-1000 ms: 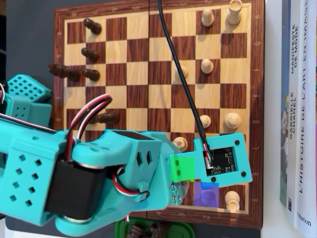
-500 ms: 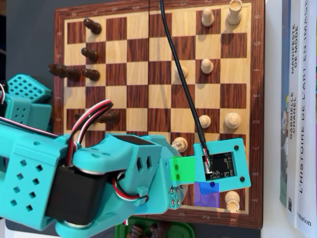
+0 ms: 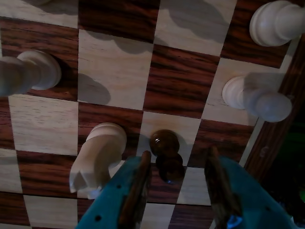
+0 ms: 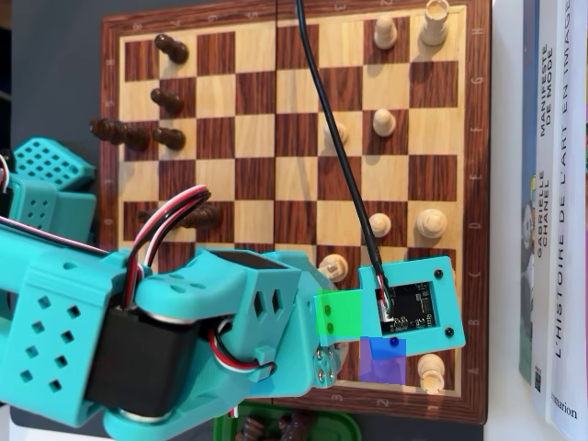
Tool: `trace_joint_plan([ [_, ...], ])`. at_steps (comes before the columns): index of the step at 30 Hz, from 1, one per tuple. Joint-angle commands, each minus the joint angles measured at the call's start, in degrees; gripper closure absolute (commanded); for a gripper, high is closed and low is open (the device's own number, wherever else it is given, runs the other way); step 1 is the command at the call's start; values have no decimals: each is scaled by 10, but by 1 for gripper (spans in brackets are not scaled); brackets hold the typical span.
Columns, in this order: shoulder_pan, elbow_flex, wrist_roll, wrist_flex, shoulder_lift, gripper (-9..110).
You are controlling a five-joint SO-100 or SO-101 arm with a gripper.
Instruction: Play chess
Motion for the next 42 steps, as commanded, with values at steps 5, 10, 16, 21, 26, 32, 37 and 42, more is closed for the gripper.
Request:
trace_joint_plan([
  [5,11,-11,-3,1,4,85],
  [10,11,-11,-3,1,4,85],
  [16,11,-11,-3,1,4,85],
  [21,11,-11,-3,1,4,88],
  [26,11,-11,-3,1,4,94],
  [32,18,-11,-3,1,5,97],
  [37,20,-15,-17,1,5,99],
  [42,20,-19,-17,1,13,99],
])
